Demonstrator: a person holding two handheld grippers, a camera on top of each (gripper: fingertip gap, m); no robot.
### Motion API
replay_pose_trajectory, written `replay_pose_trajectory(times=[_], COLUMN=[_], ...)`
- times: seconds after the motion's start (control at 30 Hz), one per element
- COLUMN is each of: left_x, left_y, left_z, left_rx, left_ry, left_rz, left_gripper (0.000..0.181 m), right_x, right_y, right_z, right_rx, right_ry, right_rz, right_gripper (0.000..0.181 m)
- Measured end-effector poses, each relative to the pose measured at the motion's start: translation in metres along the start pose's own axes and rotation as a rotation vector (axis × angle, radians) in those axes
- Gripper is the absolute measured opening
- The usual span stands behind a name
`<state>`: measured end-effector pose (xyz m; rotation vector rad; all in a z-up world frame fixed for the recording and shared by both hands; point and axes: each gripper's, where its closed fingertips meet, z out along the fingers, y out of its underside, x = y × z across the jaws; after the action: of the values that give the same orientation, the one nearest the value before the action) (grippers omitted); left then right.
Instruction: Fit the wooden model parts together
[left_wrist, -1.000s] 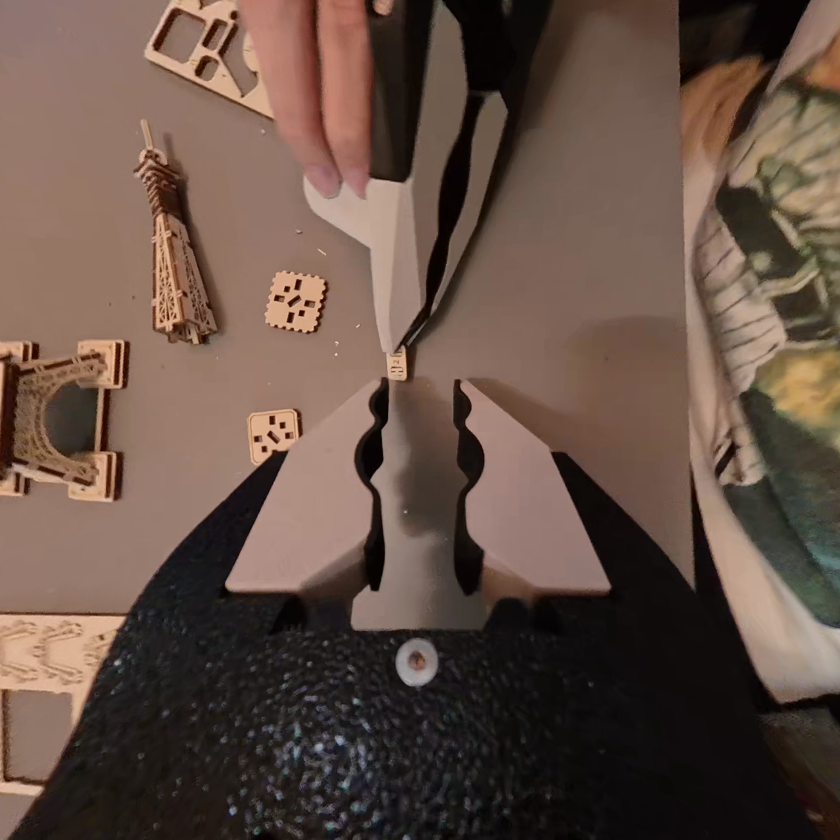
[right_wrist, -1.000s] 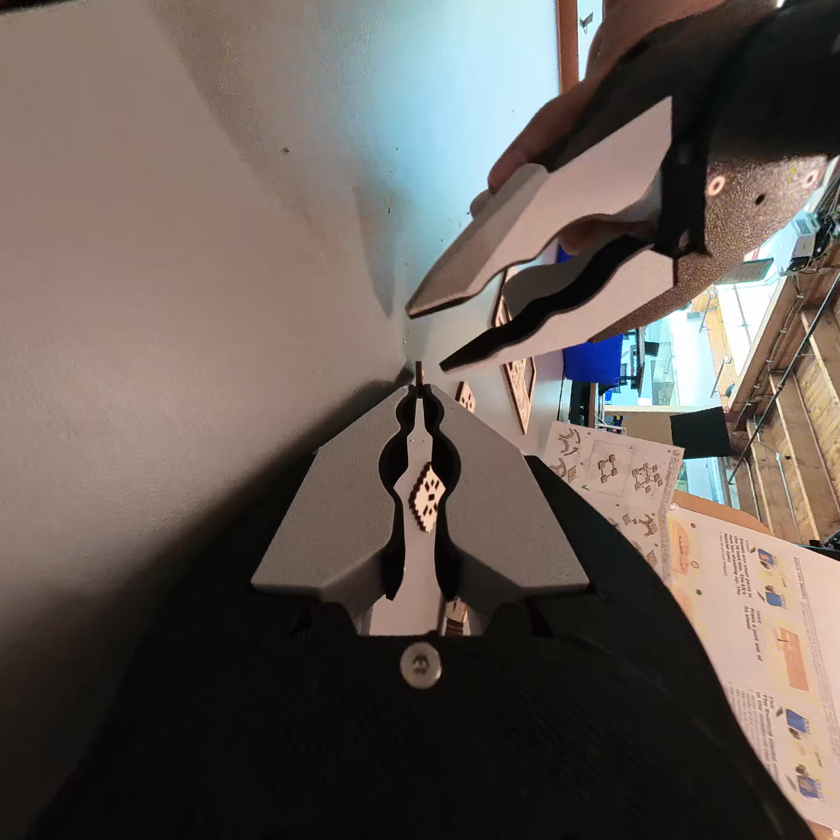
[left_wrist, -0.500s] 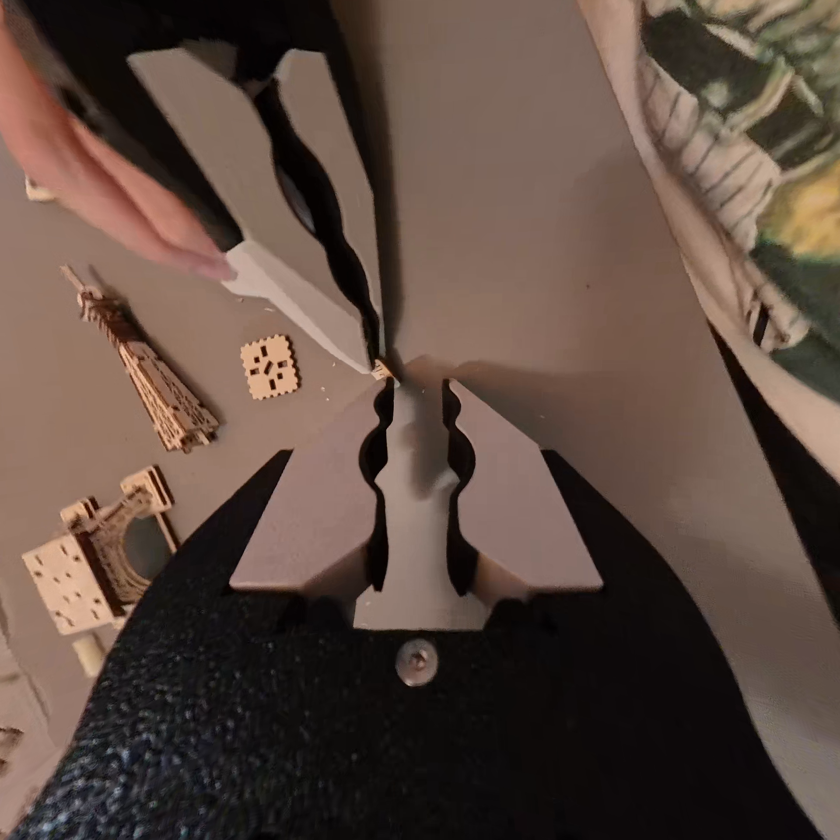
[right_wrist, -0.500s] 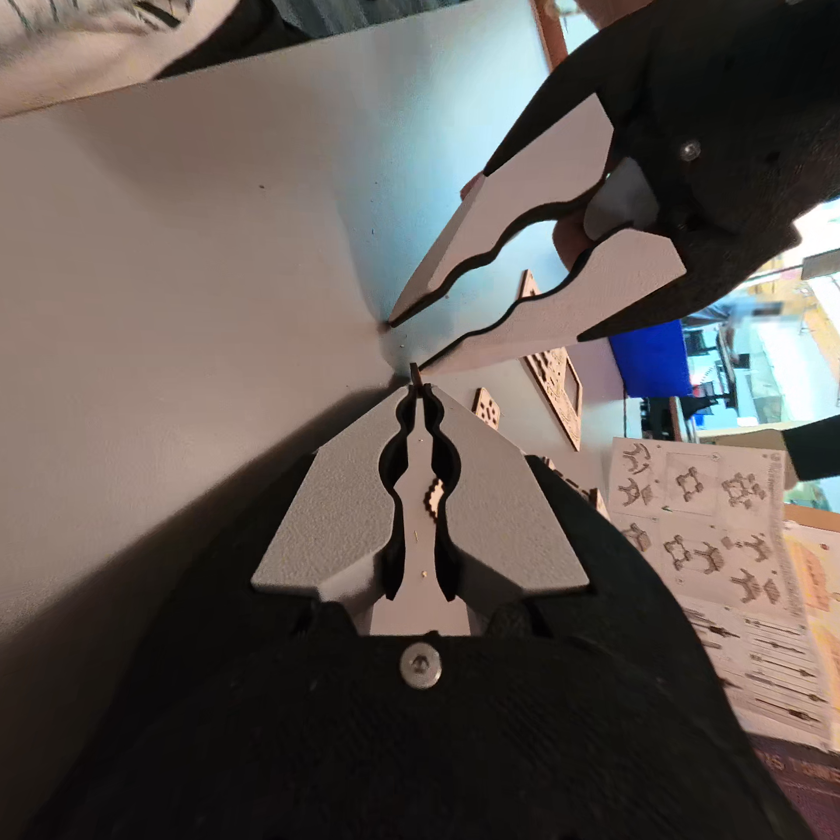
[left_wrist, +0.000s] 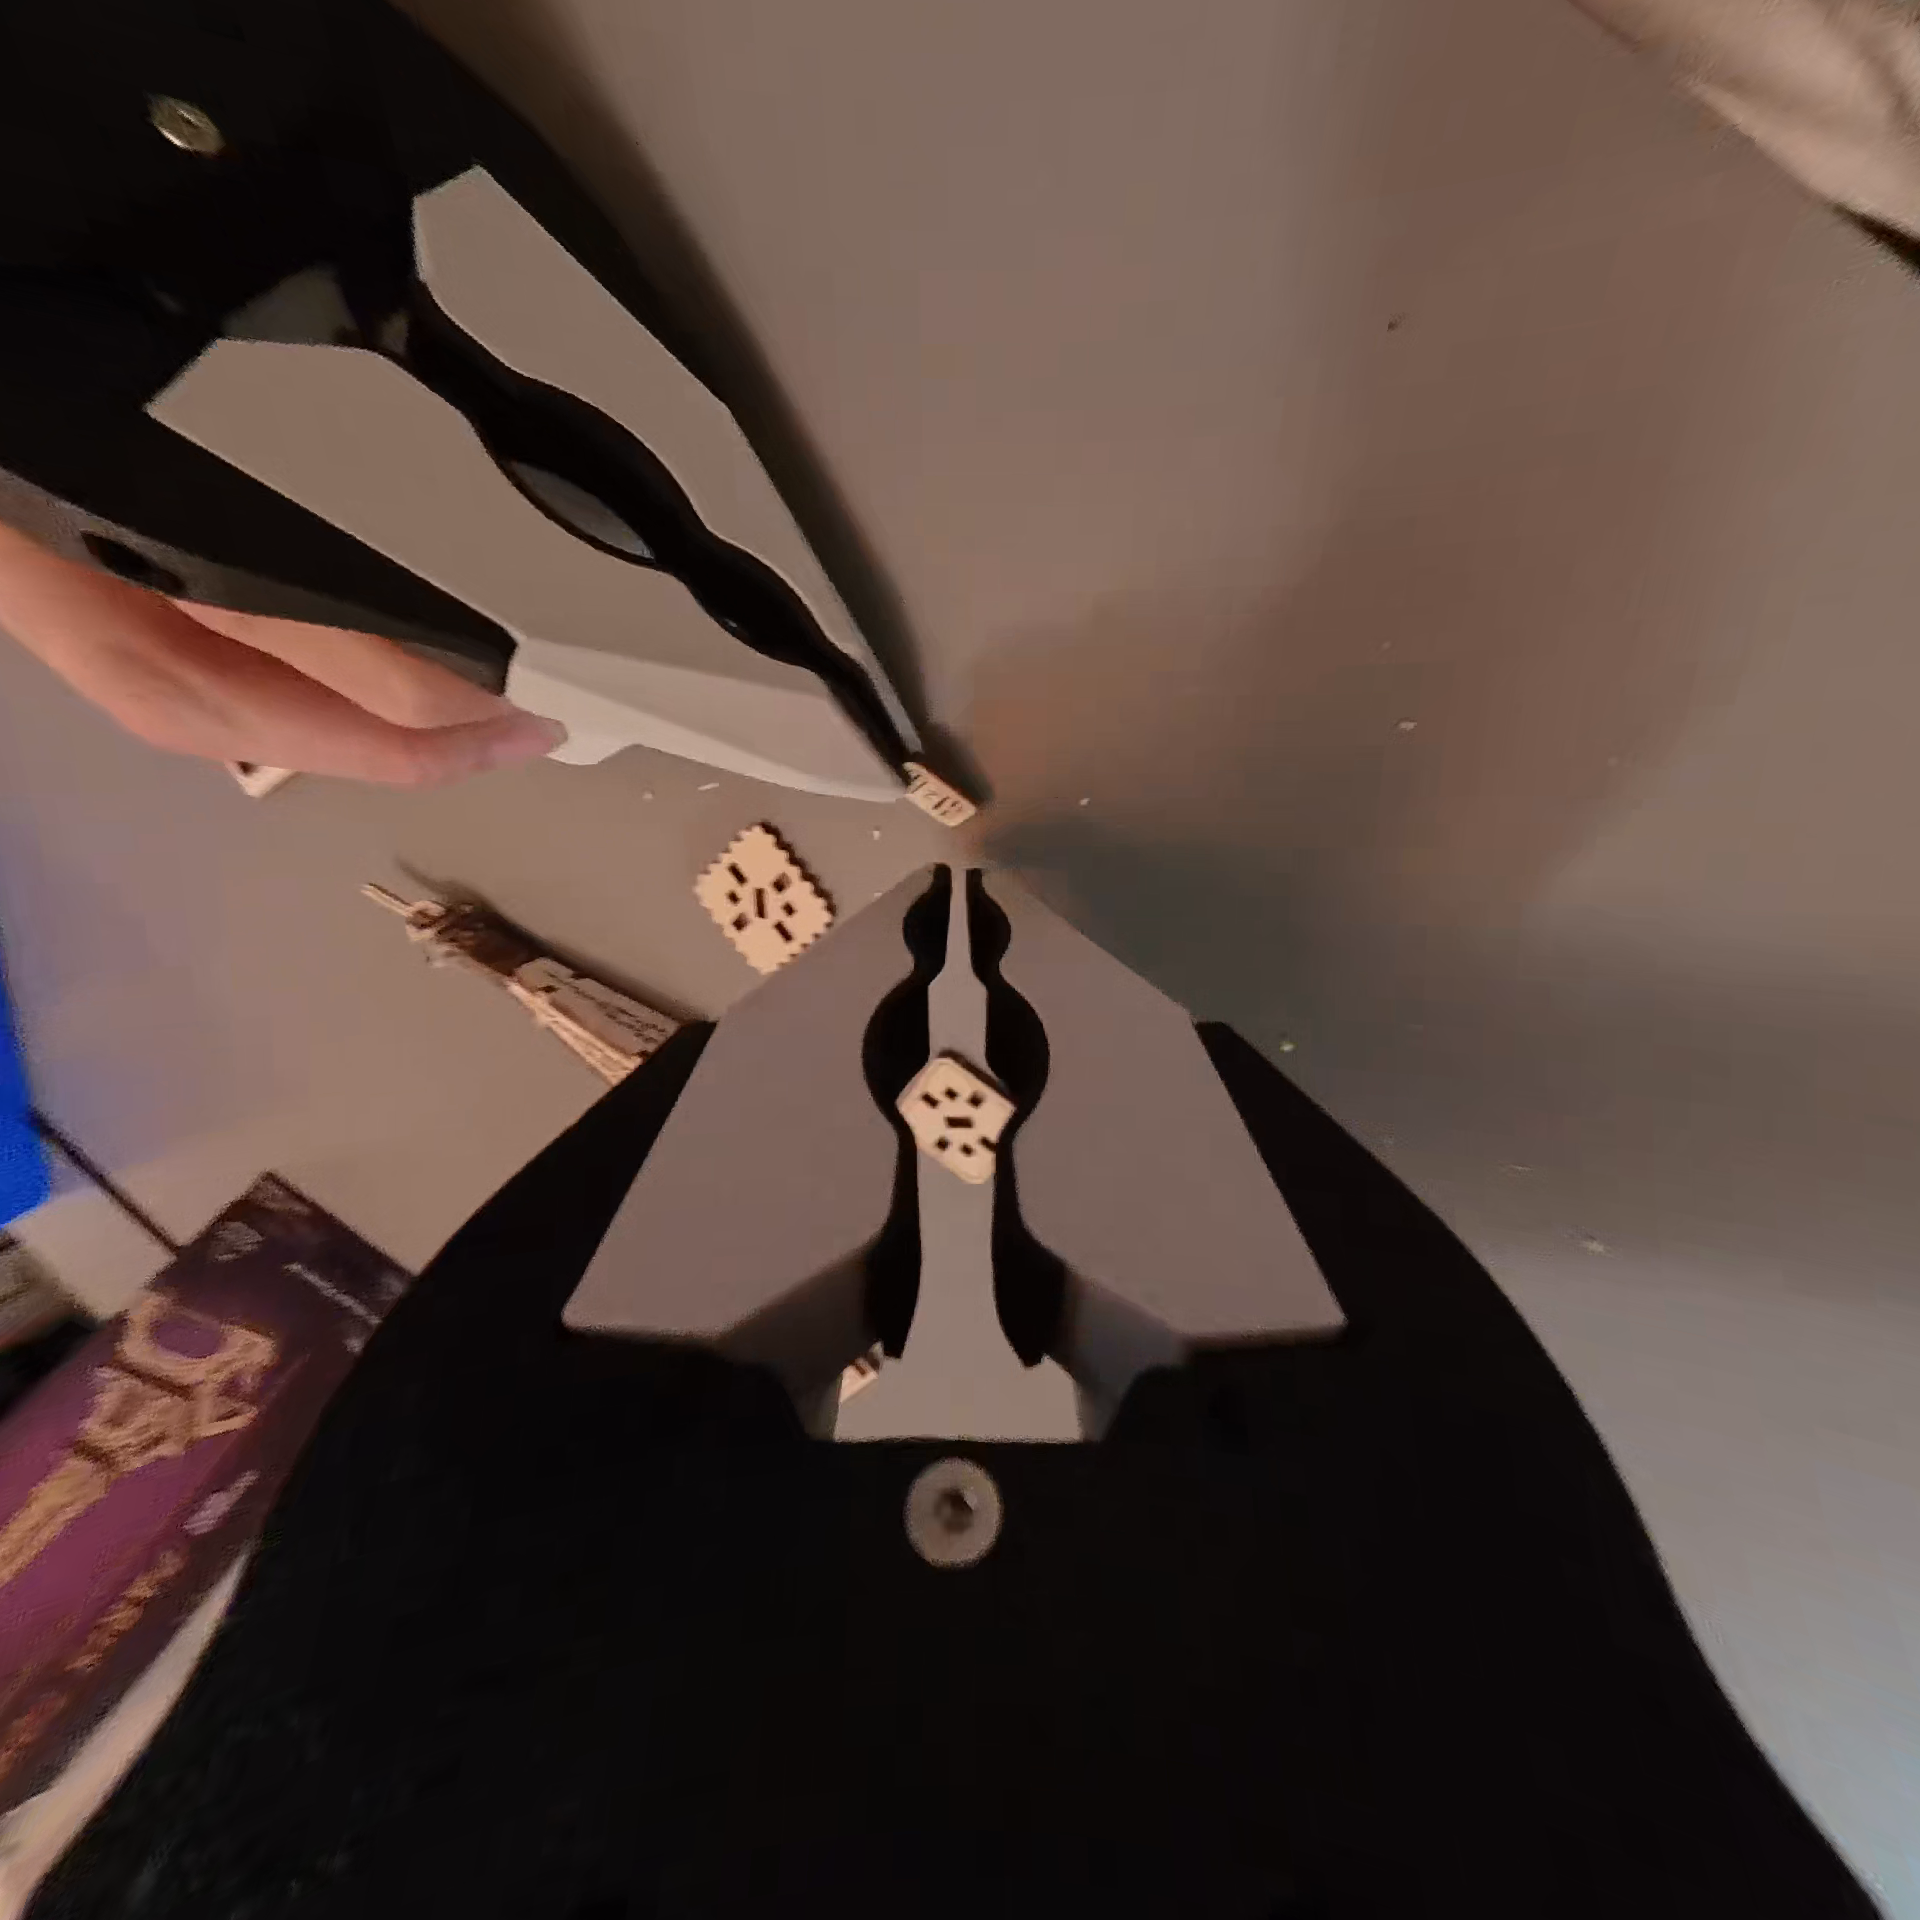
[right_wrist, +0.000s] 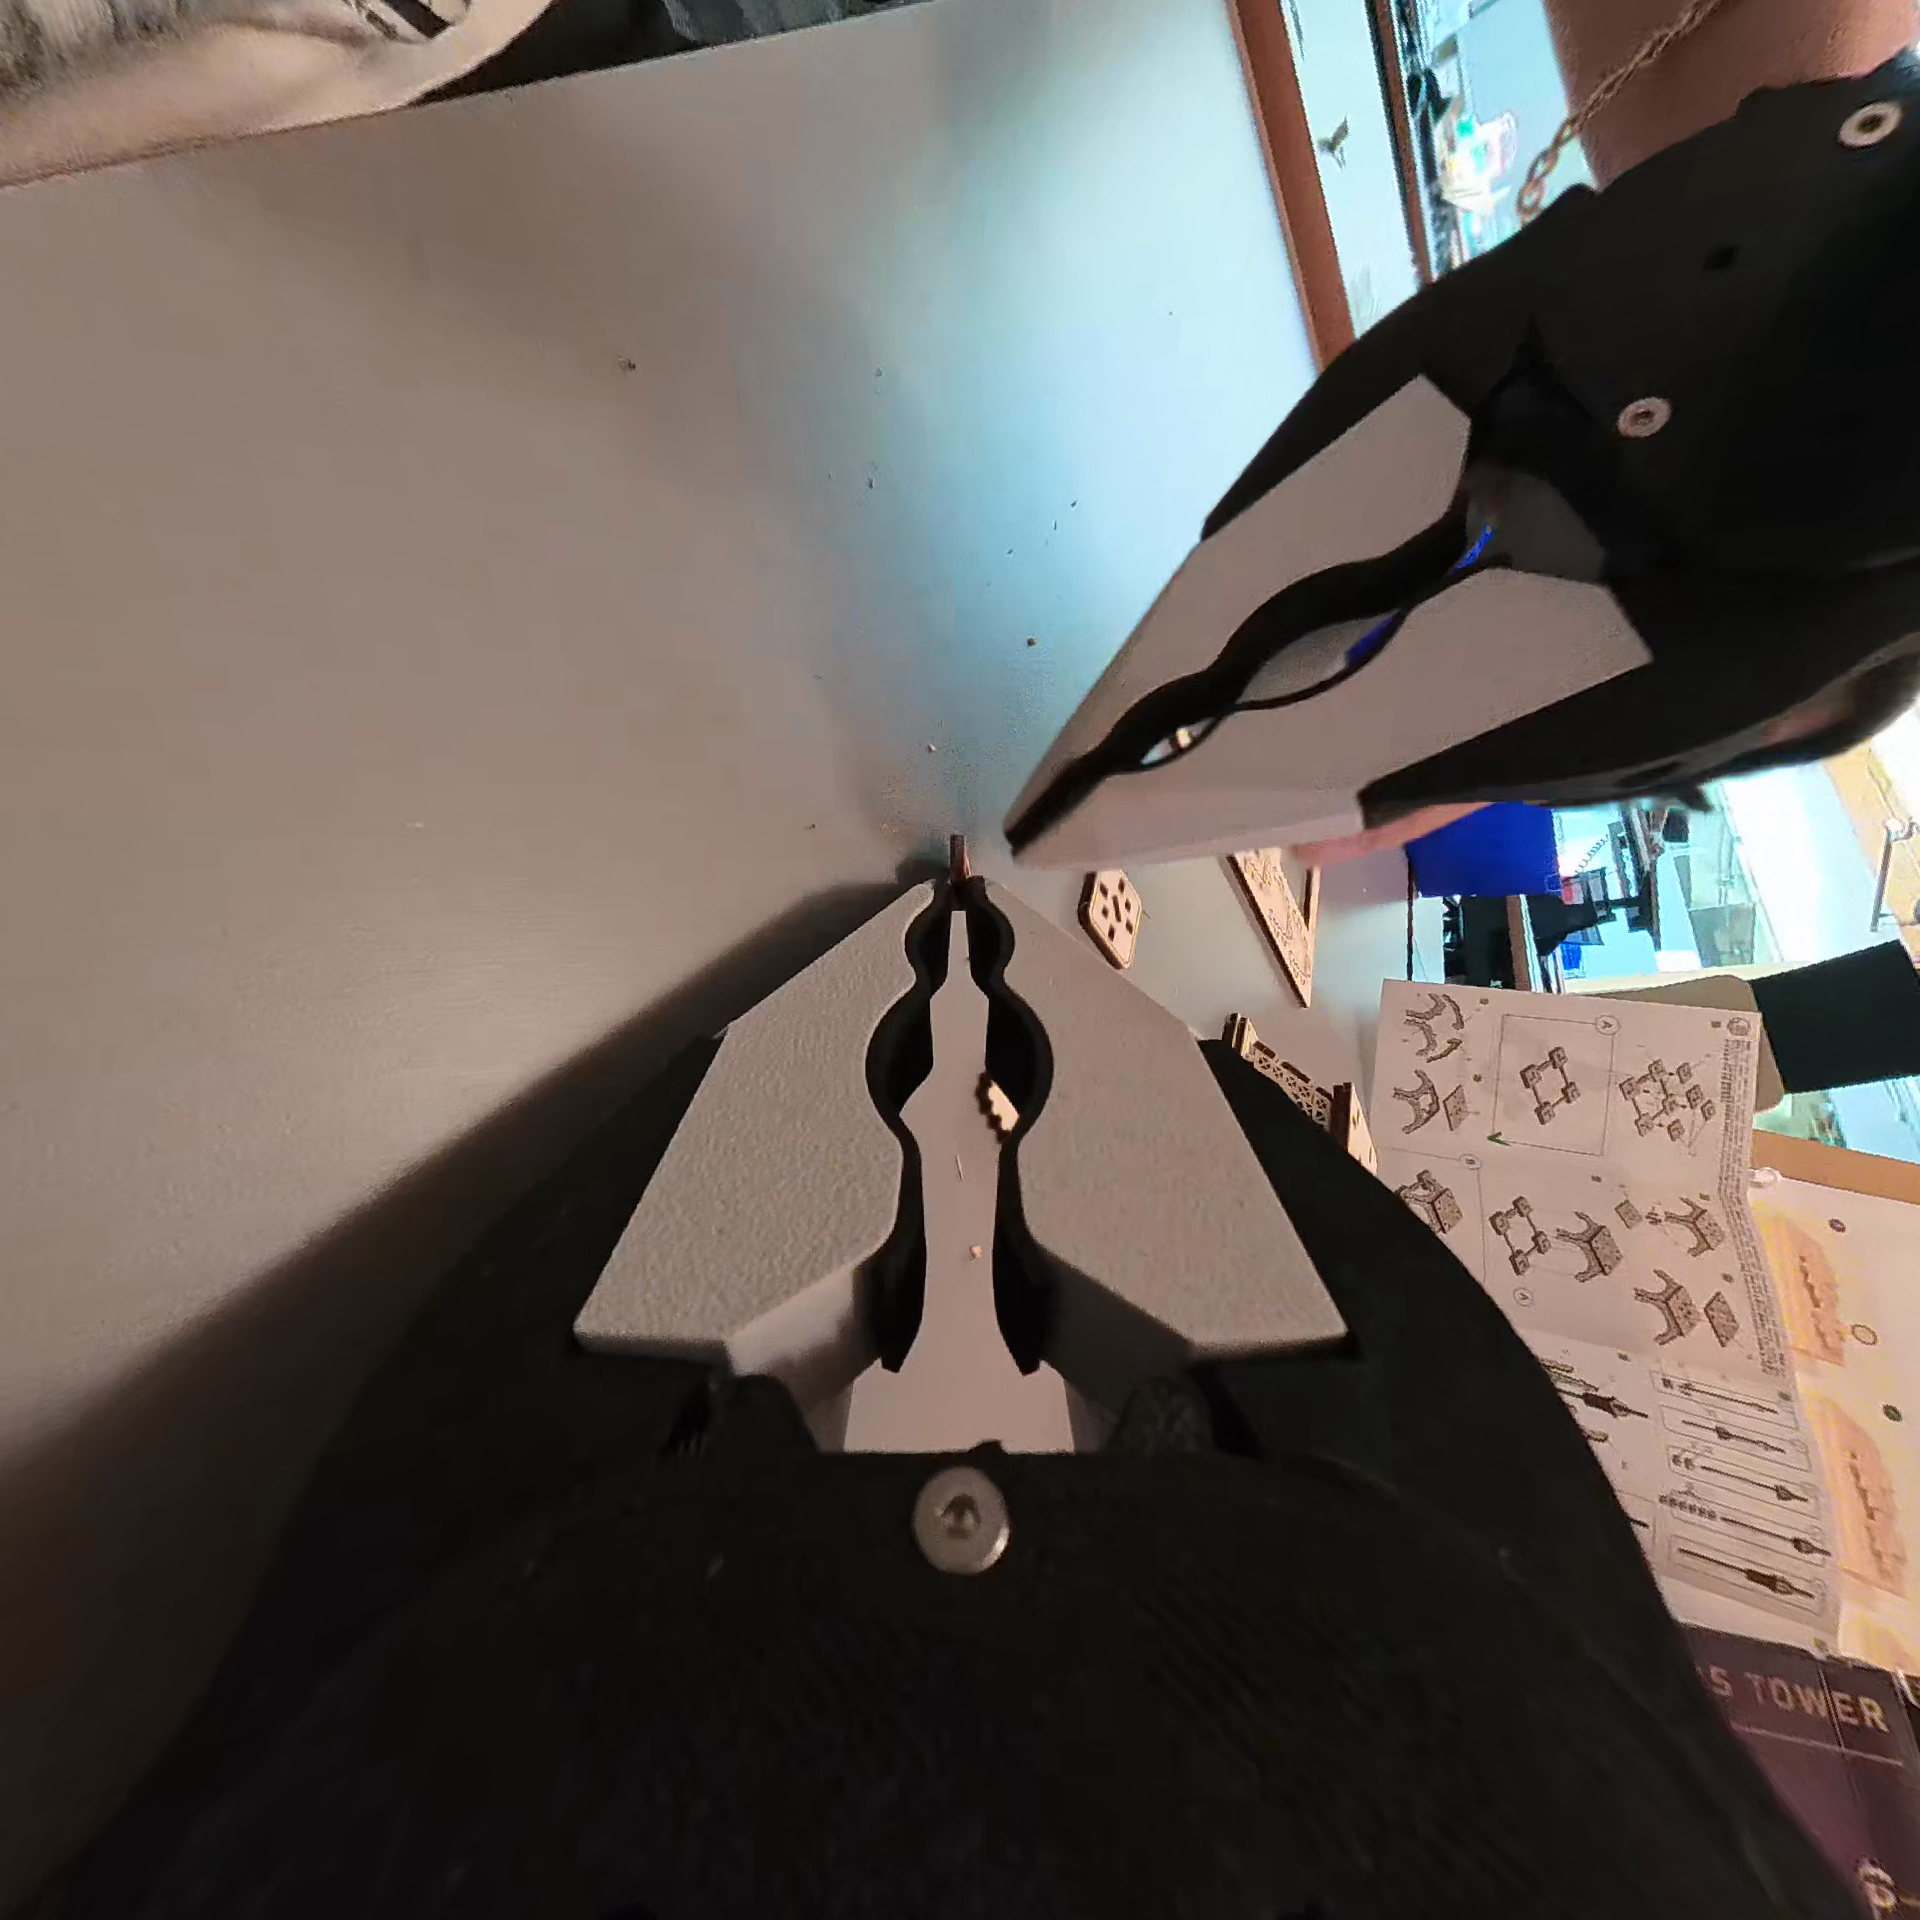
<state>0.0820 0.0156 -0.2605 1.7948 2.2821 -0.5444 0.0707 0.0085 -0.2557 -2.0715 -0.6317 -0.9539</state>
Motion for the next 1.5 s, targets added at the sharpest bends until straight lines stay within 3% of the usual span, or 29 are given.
replay_pose_trajectory(times=[0.23, 0.33, 0.43, 0.57, 0.73, 1.1, 1.27, 1.5], left_x=[-0.001, -0.003, -0.011, -0.019, -0.029, -0.015, -0.009, -0.010], left_y=[-0.001, -0.001, 0.001, -0.008, -0.006, -0.005, -0.009, -0.011], left_z=[0.007, 0.007, 0.002, -0.003, -0.005, 0.007, 0.008, 0.008], left_rx=[-0.056, -0.075, -0.038, 0.163, 0.285, 0.259, 0.262, 0.314], left_ry=[-0.042, -0.053, -0.056, 0.003, -0.001, 0.019, 0.079, 0.054], left_rz=[0.267, 0.282, 0.050, -0.440, -0.616, -0.549, -0.529, -0.275], left_gripper=[0.004, 0.007, 0.028, 0.025, 0.024, 0.029, 0.019, 0.017], right_x=[0.000, 0.000, 0.001, 0.001, 0.002, 0.004, 0.005, 0.006], right_y=[0.002, 0.002, 0.002, 0.003, 0.002, 0.004, 0.004, 0.006], right_z=[-0.004, -0.005, -0.006, -0.007, -0.006, -0.010, -0.012, -0.014], right_rx=[-0.014, -0.014, -0.018, -0.038, -0.073, -0.086, -0.093, -0.094], right_ry=[0.009, 0.015, 0.021, 0.039, 0.061, 0.068, 0.072, 0.082], right_rz=[-0.020, -0.020, -0.028, -0.085, -0.182, -0.194, -0.217, -0.229], right_gripper=[0.001, 0.001, 0.001, 0.001, 0.000, 0.000, 0.001, 0.001])
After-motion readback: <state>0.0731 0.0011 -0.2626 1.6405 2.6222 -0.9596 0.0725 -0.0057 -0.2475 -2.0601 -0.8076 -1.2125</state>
